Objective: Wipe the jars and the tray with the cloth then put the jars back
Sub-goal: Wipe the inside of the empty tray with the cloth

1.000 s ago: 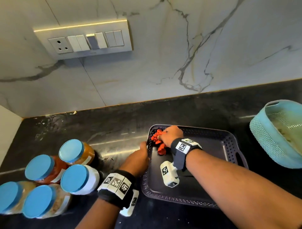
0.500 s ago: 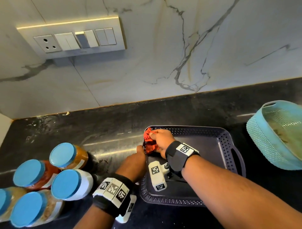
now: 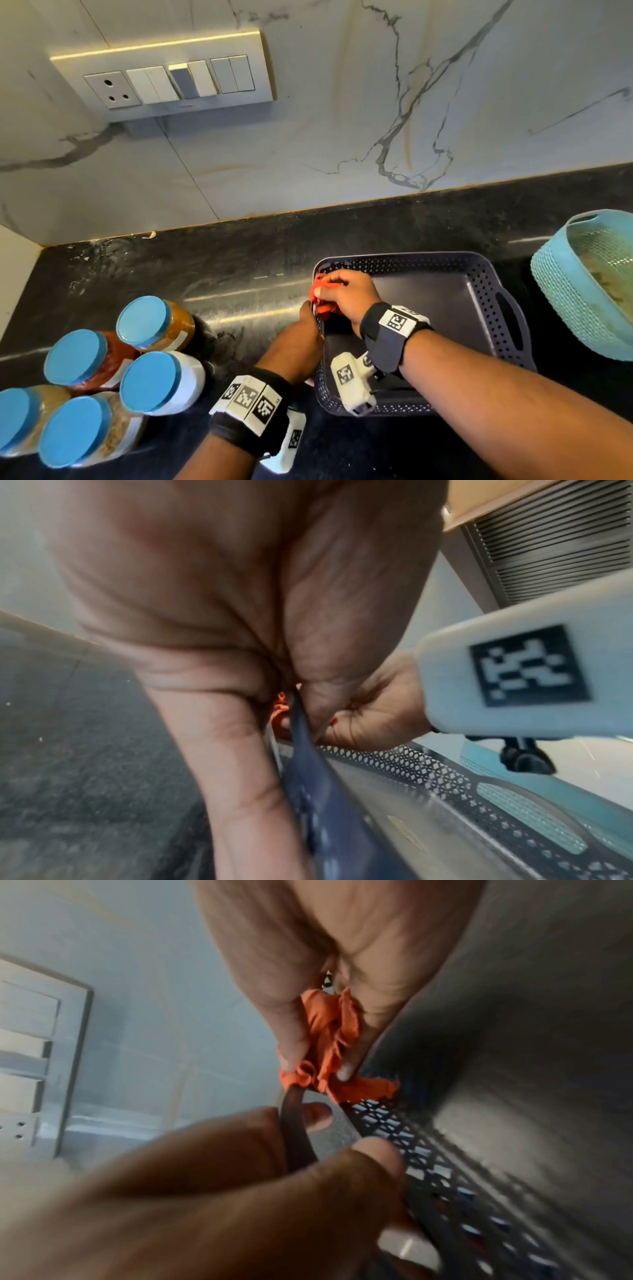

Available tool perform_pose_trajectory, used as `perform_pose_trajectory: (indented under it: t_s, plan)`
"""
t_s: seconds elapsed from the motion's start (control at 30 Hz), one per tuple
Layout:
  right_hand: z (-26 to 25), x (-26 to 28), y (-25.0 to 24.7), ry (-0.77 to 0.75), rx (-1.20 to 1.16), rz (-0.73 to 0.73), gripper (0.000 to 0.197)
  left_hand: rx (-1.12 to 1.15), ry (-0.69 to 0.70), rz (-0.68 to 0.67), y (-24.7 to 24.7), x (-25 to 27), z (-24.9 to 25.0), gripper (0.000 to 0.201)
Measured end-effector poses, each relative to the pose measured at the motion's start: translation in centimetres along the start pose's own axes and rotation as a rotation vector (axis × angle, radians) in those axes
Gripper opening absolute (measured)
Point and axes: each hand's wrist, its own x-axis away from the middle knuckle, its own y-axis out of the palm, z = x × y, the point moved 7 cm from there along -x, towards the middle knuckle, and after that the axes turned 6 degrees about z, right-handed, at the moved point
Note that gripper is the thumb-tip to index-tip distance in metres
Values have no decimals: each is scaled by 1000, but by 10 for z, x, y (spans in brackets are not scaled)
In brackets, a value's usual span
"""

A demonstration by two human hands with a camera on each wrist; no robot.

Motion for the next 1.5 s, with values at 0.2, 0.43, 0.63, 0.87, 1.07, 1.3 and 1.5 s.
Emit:
perform_pose_trajectory:
  t_s: [0.2, 0.43, 0.63, 0.87, 1.07, 1.3, 1.5]
  plan:
    - [-12, 20, 2, -59, 107, -96, 12, 212, -13, -29, 6, -2, -11, 46]
    - [-39, 18, -7, -197, 252, -95, 11, 318, 7, -116, 11, -6, -9, 57]
    - [-24, 32, -9, -182, 279, -163, 9, 372, 29, -160, 11, 0, -11, 57]
    - [-36, 26, -16, -245, 342, -46, 10, 416, 106, -176, 10, -5, -9, 69]
    - [-35, 46, -14, -353, 515, -130, 15, 412, 96, -219, 12, -5, -18, 52]
    - [-65, 45, 3, -573, 792, -165, 20, 496, 120, -223, 7, -10, -24, 51]
    - [-34, 78, 2, -624, 912, -292, 27, 579, 90, -213, 9, -8, -26, 41]
